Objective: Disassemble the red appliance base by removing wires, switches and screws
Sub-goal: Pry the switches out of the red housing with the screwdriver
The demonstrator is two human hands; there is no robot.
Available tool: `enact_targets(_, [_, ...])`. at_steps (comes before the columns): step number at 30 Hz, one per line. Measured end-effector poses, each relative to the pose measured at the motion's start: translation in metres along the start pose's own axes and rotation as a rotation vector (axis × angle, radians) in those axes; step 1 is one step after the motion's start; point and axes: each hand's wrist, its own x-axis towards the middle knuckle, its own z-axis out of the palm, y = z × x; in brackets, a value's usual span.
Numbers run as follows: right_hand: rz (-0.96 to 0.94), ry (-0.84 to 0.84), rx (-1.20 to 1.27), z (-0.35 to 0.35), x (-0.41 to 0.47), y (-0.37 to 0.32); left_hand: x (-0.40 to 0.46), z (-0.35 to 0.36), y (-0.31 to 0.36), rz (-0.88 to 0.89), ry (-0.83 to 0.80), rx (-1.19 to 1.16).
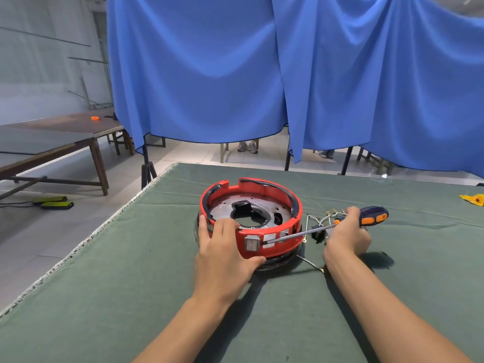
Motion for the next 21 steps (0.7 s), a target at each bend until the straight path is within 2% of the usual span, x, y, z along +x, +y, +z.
enact_targets(8, [-0.021, -0.042, -0.074, 0.010, -0.003, -0.012, -0.002, -0.001, 0.001, 0.002, 0.001, 0.051])
enact_targets(21, [-0.082, -0.041, 0.089, -0.034, -0.014, -0.013, -0.005, 0.002, 0.001, -0.021, 0.023, 0.068])
